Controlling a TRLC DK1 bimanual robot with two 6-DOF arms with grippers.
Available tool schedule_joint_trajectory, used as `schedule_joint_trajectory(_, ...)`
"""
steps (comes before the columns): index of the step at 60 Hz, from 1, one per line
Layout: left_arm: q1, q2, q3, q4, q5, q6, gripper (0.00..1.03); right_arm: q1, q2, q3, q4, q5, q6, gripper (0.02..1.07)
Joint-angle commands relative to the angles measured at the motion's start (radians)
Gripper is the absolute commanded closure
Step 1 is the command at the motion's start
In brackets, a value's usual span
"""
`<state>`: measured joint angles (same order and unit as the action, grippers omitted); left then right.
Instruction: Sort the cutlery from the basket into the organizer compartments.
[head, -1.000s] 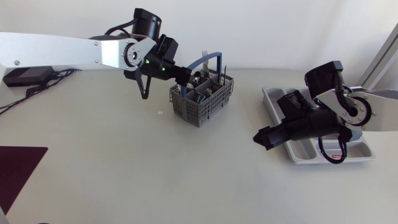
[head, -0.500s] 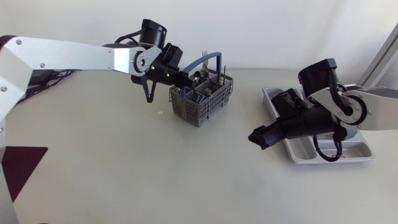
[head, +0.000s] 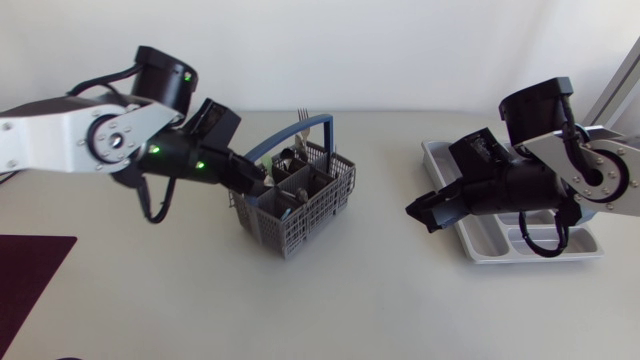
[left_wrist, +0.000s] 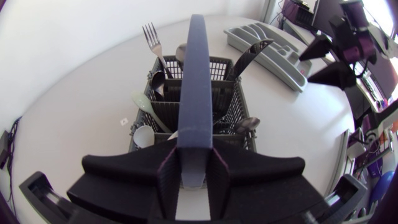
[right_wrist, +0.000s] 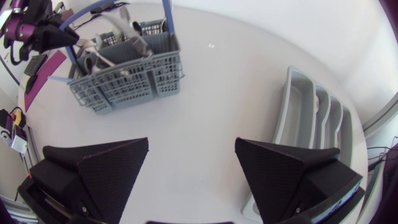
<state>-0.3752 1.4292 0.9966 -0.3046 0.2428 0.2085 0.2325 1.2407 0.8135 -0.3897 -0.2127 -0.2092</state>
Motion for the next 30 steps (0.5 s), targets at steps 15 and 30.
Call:
schedule_joint_trajectory(15, -0.011, -0.365, -0.303, -0.041, 0.039, 0.022, 0.69, 0.077, -0.064, -0.05, -0.009, 0.007, 0.047, 0.07)
schedule_joint_trajectory(30, 0.035, -0.538, -0.322, -0.146, 0.039, 0.074, 0.35, 0.11, -0.02, -0.017, -0.001, 0.007, 0.07, 0.07)
